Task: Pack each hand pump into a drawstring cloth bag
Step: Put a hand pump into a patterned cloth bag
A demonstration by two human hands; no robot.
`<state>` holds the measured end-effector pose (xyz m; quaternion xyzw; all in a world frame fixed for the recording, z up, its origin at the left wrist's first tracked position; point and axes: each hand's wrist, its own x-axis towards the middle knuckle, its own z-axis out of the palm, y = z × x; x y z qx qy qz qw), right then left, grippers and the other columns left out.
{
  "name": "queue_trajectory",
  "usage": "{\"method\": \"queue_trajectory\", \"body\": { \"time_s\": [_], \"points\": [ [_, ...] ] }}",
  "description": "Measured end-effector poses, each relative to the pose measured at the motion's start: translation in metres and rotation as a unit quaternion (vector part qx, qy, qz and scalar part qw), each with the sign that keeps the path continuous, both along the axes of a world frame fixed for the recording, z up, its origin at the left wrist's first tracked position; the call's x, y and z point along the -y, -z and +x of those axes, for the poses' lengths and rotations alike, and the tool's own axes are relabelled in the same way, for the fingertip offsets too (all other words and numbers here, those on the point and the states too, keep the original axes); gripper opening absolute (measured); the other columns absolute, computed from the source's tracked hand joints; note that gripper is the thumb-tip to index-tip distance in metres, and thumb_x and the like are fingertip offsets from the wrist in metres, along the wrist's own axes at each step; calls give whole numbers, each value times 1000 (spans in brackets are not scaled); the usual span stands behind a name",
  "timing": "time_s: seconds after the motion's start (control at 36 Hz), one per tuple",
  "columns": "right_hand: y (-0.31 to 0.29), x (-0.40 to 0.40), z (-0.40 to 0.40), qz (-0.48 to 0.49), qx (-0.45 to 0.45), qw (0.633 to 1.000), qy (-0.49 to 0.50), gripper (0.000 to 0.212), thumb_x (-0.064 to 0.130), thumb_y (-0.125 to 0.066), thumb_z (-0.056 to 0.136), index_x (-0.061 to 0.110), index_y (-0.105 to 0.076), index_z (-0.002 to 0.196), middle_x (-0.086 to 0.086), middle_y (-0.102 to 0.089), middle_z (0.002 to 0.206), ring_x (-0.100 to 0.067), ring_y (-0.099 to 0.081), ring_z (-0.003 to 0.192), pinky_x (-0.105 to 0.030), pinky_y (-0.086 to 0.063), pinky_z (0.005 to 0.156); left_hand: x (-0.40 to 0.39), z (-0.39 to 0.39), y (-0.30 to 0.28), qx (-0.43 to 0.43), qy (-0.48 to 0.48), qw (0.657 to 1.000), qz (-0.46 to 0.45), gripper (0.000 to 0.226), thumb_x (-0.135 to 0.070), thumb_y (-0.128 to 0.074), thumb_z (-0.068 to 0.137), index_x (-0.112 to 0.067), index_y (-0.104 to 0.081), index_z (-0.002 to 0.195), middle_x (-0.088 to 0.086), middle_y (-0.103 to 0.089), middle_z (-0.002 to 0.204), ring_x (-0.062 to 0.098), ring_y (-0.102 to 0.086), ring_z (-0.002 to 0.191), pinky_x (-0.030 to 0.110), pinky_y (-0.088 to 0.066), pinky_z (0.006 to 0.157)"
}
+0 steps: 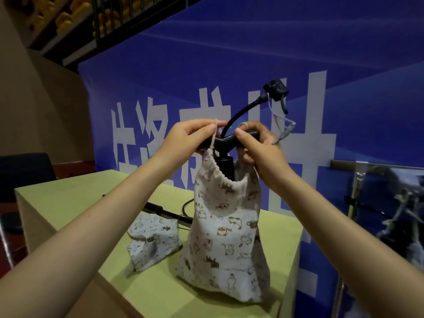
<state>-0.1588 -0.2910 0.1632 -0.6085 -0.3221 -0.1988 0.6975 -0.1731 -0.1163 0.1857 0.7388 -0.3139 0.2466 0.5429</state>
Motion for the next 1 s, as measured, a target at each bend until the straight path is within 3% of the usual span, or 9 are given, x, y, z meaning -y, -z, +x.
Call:
{"method": "queue_trajectory", "body": {
  "time_s": [0.08,0.17,0.25,0.36,0.42,0.5,0.69,0.86,1.0],
  "points": [
    [-3,4,2,-44,8,994,97,11,20,-58,95,18,-52,87,2,-50,75,-6,-44,58,-16,-37,51,-1,6,1,-32,-7,999,-38,29,-15,-44,101,-25,-64,120,3,-63,91,14,-56,70,20,-47,56],
    [-14,13,2,-40,-25,987,151,18,20,-58,96,19,-51,78,2,-47,73,-9,-43,65,-20,-35,56,-3,11,3,-68,-42,993,-83,33,-13,-43,101,-20,-59,128,3,-59,89,10,-53,67,16,-45,52],
    [-31,22,1,-7,-97,991,88,18,13,-57,94,14,-59,76,-1,-48,69,-12,-43,64,-22,-36,56,-6,17,3,-89,-83,988,-98,35,-15,-41,101,-18,-55,134,1,-57,92,11,-55,73,17,-48,54],
    [-44,19,-4,15,-114,993,-20,13,7,-55,95,4,-65,102,-4,-63,80,-9,-56,69,-18,-49,66,-3,15,4,-58,-83,992,-81,32,-18,-39,103,-25,-55,131,1,-57,93,18,-57,86,31,-54,74],
    [-48,14,-3,22,-106,994,-3,19,3,-52,95,2,-62,111,-6,-66,89,-8,-57,70,-18,-50,69,2,12,4,-27,-78,994,-69,32,-19,-39,103,-26,-54,131,2,-58,93,16,-57,82,21,-52,65],
    [-53,9,-1,-3,-89,994,63,24,2,-51,94,0,-61,116,-6,-66,88,-7,-56,67,-15,-48,61,8,10,4,3,-81,995,-62,34,-18,-39,103,-21,-53,134,0,-58,92,8,-56,74,11,-44,53],
    [-52,14,11,-43,-88,986,138,14,11,-54,94,10,-65,103,-2,-64,86,-8,-58,72,-22,-45,66,5,7,7,4,-84,992,-90,33,-15,-39,103,-18,-52,133,1,-57,106,4,-55,73,7,-42,50],
    [-54,13,15,-39,-117,983,136,12,12,-54,94,5,-64,99,-1,-61,75,-9,-55,66,-22,-42,62,3,4,10,36,-84,992,-82,32,-13,-39,103,-18,-52,132,0,-59,98,-7,-58,63,8,-42,50],
    [-54,13,15,-38,-117,982,146,12,12,-53,94,7,-63,92,-2,-60,75,-10,-55,68,-23,-42,61,-2,7,14,58,-115,988,-84,31,-18,-42,102,-21,-54,131,3,-61,101,4,-58,79,8,-44,56]
  ]
}}
